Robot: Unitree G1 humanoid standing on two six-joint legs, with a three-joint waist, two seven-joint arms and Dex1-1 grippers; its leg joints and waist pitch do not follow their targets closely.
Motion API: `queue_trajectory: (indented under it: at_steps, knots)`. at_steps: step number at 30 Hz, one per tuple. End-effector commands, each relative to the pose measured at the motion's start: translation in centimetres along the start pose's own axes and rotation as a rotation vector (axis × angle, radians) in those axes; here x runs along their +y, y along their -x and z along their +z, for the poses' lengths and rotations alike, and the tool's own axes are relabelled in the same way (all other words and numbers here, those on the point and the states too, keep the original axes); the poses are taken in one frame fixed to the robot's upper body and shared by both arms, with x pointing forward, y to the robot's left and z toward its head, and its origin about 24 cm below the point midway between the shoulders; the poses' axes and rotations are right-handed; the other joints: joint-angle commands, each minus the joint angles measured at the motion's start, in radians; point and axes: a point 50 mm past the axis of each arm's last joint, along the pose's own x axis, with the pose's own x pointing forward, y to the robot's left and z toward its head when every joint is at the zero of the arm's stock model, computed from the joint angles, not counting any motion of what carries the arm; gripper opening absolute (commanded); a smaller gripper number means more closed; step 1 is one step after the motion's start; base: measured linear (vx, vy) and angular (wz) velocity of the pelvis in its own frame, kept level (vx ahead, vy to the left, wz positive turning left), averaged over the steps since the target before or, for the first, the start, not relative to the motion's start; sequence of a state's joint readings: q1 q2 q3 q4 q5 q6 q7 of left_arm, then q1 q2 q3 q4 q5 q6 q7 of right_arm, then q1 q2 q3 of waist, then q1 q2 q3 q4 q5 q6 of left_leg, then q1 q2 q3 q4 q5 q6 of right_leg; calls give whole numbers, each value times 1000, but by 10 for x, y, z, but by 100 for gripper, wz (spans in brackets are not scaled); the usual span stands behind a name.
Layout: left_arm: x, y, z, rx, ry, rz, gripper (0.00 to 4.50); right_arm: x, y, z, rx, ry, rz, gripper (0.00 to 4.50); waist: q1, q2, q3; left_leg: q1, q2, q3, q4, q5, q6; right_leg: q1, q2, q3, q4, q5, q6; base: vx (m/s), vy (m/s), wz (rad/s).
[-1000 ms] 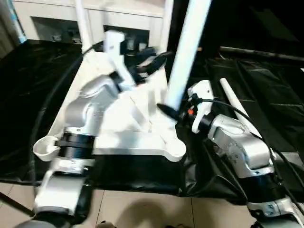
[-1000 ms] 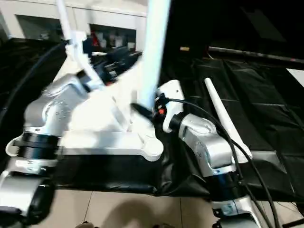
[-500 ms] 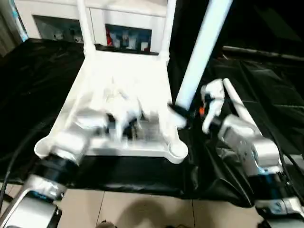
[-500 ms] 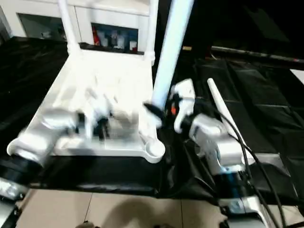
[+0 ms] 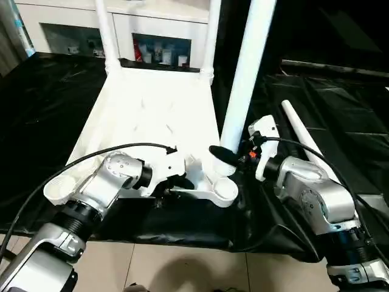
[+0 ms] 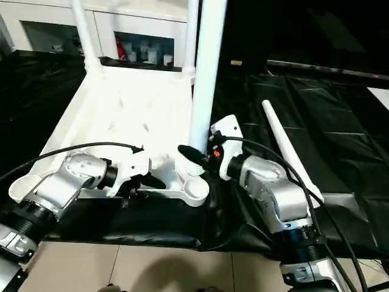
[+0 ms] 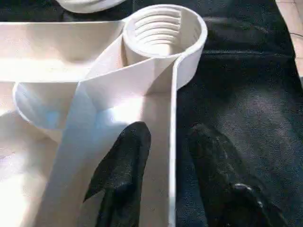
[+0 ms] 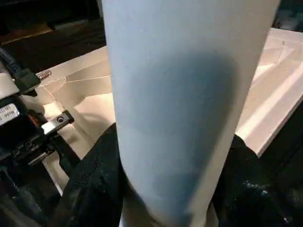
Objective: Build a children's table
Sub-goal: Insert table leg to table base
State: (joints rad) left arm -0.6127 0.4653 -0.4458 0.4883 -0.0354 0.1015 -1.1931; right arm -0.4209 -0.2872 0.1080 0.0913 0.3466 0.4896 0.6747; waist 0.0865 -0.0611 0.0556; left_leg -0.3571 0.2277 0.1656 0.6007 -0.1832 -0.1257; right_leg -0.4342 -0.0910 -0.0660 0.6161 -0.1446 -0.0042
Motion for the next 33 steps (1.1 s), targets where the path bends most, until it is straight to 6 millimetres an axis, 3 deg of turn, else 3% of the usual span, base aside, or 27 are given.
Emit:
queue_trajectory:
  at_steps: [1,17,22,24,26,27,28,33]
  knots:
    - [5,4,5,0,-21,22,133,0,3,3,-9,20,-1,193,-3,18,-75,0,-11,14,-74,-227,-20,68,-26,32,-68,-280,-147,0,0,0]
    - [6,3,-2,12,-8,8,7,1,3,3,-6,14,11,193,-3,20,-73,2,-11,12,-76,-260,-21,64,-27,31,-76,-345,-129,0,0,0]
    - [12,-1,2,-18,77,70,7,-2,4,-4,36,-9,-2,193,-4,18,-73,1,-13,14,-75,-255,-20,66,-26,31,-76,-335,-135,0,0,0]
    - [14,-7,9,-61,111,87,0,-6,4,-8,54,-23,-24,193,-3,23,-73,1,-13,13,-74,-255,-19,66,-27,31,-77,-346,-133,0,0,0]
    - [13,-11,16,-92,110,71,0,-9,3,-10,55,-42,-29,193,-4,16,-74,-2,-15,14,-72,-249,-15,68,-27,29,-79,-354,-132,0,0,0]
    - [12,-12,18,-102,105,60,0,-10,3,-10,54,-50,-29,193,-4,22,-74,-3,-16,13,-73,-249,-14,69,-28,28,-79,-360,-131,0,0,0]
    - [11,-13,19,-105,102,53,0,-11,3,-12,67,-50,-28,193,-7,17,-76,-6,-17,14,-71,-236,-8,70,-27,28,-82,-366,-126,0,0,0]
    - [12,-14,19,-99,99,54,0,-12,2,-18,113,-48,-26,193,-6,24,-78,-6,-15,15,-70,-194,5,71,-25,30,-75,-294,-148,0,0,0]
